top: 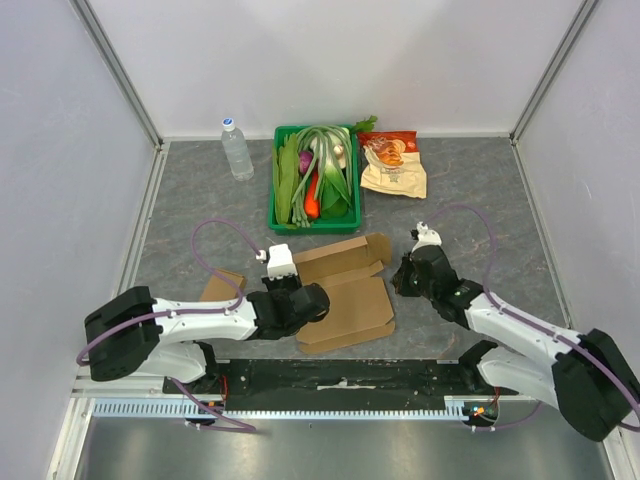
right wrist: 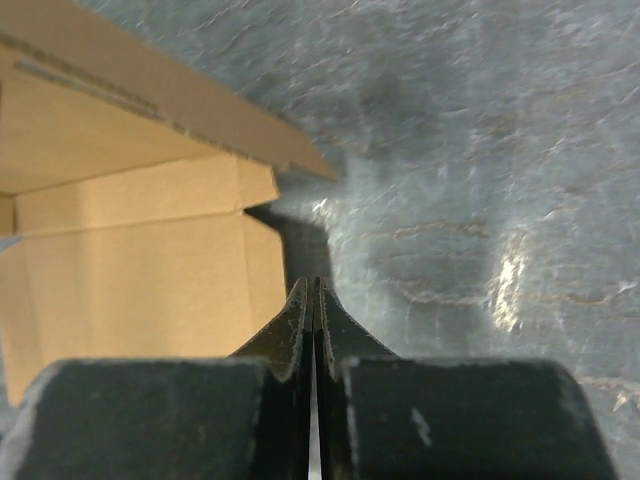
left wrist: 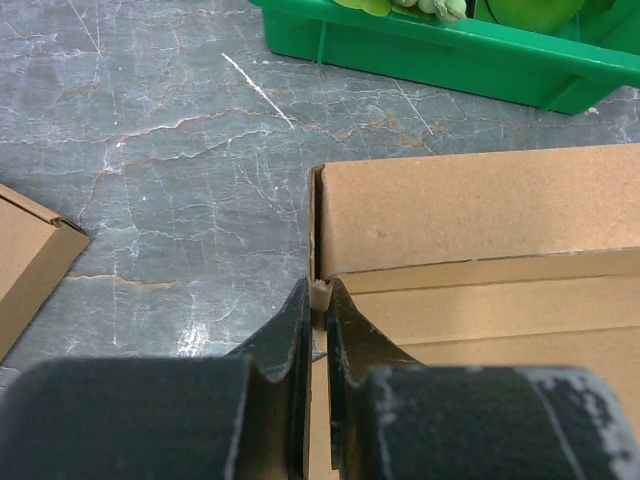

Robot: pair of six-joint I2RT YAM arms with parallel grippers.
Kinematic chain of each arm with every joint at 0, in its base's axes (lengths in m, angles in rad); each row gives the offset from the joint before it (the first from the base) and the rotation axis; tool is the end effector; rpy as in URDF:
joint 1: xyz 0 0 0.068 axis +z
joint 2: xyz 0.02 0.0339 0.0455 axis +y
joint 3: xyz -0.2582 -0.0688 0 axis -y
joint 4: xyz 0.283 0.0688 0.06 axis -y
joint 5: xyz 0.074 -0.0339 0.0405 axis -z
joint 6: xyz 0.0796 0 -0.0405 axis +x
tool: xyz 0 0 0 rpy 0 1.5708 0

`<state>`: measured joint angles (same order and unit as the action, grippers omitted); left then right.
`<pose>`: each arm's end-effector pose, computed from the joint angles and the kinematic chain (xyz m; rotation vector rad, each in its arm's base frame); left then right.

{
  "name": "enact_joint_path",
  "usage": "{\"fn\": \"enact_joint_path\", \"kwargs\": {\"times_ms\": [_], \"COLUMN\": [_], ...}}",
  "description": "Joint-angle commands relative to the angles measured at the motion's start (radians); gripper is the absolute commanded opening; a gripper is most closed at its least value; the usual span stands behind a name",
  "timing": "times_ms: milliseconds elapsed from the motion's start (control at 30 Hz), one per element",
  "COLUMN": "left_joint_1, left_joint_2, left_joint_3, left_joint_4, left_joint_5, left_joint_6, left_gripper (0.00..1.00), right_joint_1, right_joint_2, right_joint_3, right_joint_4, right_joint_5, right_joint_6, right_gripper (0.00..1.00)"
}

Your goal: Fold the paper box

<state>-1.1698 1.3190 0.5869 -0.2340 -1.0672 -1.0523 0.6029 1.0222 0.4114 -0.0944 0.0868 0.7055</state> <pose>0.1696 -0.2215 0.1265 -0.2438 1.9641 -0.0338 0.2249 0.1465 0.1213 0.1670 2.3365 0.5777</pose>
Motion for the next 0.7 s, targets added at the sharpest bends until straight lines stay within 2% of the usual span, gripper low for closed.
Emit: {"fn": "enact_joint_path", "kwargs": {"times_ms": [0, 200, 467, 600, 667], "left_joint_1": [-0.008, -0.011, -0.017, -0.022, -0.022], "left_joint_2": [0.023, 0.031, 0.043, 0.042, 0.036], "left_joint_3": [0.045, 0.048, 0.059, 0.056, 0.051], "left_joint_4": [-0.016, -0.028, -0.028, -0.028, -0.028], "left_joint_5": [-0.070, -0.059, -0.054, -0.056, -0.056], "left_joint_6": [-0.058, -0.069, -0.069, -0.067, -0.067], "left_gripper": [0.02, 0.02, 0.02, 0.02, 0.02], "right_joint_1": [0.012, 0.028, 0.069, 0.093, 0.094], "right_joint_2": [0.074, 0.133, 0.249, 0.251, 0.205], "right_joint_3": [0.001, -0.065, -0.036, -0.057, -0.054], "right_joint_4": [0.212, 0.421, 0.567, 0.689, 0.658], "right_joint_5": [0.145, 0.197, 0.150, 0.010, -0.036], "right_joint_6": [-0.029, -0.043, -0.032, -0.006, -0.003], "right_gripper": [0.00, 0.00, 0.00, 0.00, 0.02]}}
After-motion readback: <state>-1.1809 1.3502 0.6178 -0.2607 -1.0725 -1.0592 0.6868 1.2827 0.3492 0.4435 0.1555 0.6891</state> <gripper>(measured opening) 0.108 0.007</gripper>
